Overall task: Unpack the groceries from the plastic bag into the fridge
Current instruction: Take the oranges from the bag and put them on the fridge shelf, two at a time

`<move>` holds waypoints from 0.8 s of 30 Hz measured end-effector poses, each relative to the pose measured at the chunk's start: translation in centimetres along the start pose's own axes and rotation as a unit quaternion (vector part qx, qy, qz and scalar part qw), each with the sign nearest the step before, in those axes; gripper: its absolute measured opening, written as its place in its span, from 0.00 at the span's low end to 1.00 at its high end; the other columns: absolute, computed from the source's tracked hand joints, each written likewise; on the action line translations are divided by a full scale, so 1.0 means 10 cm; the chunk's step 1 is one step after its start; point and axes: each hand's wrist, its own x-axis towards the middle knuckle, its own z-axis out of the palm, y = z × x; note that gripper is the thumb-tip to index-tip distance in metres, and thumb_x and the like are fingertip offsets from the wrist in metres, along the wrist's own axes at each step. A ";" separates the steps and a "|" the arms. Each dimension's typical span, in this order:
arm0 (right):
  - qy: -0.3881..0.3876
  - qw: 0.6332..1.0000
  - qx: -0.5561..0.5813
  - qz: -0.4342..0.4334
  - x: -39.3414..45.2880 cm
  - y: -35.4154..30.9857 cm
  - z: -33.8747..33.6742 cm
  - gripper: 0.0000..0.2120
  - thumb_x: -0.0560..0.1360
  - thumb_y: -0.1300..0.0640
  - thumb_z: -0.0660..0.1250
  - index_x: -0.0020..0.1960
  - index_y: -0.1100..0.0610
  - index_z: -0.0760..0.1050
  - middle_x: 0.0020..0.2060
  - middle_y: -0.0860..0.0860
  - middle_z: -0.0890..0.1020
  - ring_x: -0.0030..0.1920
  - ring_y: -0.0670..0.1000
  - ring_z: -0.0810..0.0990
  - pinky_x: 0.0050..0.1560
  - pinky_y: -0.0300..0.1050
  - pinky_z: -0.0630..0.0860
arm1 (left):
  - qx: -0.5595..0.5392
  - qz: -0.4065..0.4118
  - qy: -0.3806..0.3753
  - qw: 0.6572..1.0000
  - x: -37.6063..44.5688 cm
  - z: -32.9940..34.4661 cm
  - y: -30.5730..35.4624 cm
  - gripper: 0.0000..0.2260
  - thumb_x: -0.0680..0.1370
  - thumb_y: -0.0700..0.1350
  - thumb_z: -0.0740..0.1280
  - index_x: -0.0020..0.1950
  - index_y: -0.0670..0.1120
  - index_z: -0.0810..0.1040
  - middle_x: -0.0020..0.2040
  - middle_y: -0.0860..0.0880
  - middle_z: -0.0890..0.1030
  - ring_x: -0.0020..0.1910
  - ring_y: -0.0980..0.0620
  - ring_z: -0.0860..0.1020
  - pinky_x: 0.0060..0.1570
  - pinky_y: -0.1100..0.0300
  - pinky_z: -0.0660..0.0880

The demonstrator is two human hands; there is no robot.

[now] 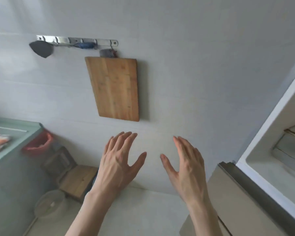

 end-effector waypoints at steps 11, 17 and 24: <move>-0.098 0.979 0.129 -0.125 -0.42 -2.29 1.05 0.33 0.80 0.34 0.58 0.77 0.53 0.69 0.74 0.49 0.74 0.76 0.52 0.69 0.75 0.58 0.67 | 0.110 -0.171 0.058 0.977 -1.23 -1.71 -1.64 0.28 0.79 0.64 0.64 0.75 0.52 0.71 0.74 0.55 0.73 0.78 0.51 0.66 0.77 0.47 0.62; -0.131 0.958 0.176 -0.183 -0.90 -3.54 1.50 0.32 0.80 0.36 0.60 0.76 0.56 0.71 0.72 0.52 0.76 0.75 0.55 0.71 0.73 0.57 0.69 | 0.151 -0.239 0.094 0.955 -2.04 -2.59 -2.41 0.27 0.79 0.62 0.64 0.75 0.52 0.72 0.74 0.54 0.74 0.76 0.50 0.68 0.76 0.45 0.63; -0.185 0.927 0.235 -0.227 -1.55 -4.95 1.95 0.33 0.80 0.36 0.60 0.78 0.53 0.66 0.76 0.48 0.71 0.80 0.50 0.63 0.77 0.57 0.63 | 0.196 -0.295 0.141 0.925 -2.94 -3.54 -3.14 0.27 0.79 0.61 0.65 0.76 0.51 0.71 0.74 0.53 0.73 0.78 0.50 0.67 0.78 0.45 0.60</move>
